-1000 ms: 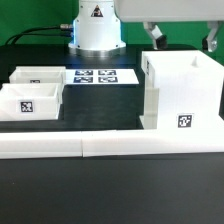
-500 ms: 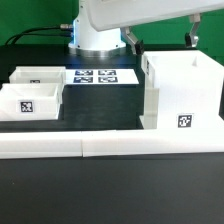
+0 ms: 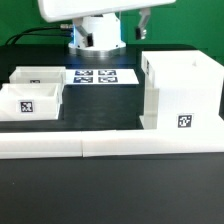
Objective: Assemble drawer
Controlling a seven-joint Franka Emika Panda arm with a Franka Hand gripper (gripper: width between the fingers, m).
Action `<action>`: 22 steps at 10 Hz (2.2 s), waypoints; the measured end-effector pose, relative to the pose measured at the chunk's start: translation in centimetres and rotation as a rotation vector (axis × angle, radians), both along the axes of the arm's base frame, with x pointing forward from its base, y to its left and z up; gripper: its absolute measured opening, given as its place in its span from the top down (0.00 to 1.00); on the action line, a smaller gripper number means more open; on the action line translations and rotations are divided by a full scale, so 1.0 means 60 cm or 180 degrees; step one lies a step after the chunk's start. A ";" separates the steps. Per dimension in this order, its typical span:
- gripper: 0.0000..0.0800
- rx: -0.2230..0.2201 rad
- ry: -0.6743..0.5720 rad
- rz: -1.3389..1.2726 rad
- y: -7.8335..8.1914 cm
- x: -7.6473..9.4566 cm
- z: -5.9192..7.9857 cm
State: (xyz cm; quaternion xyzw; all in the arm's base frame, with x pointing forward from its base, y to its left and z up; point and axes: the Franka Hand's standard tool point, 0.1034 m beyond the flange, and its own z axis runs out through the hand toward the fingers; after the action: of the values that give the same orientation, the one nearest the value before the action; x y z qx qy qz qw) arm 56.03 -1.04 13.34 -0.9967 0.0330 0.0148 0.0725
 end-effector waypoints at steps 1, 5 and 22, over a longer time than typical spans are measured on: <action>0.19 -0.0002 0.0006 -0.0010 -0.001 -0.001 -0.001; 0.19 -0.0004 0.0014 -0.0012 -0.003 -0.002 -0.003; 0.19 -0.0426 -0.0171 0.0505 -0.161 -0.123 -0.155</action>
Offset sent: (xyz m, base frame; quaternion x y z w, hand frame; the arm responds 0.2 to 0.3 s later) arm 0.0000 0.0000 0.0000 0.0000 0.0000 0.0000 1.0000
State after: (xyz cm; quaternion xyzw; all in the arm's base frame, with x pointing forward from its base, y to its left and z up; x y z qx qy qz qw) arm 48.63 -10.69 4.07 -0.9988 -0.0470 -0.0085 0.0052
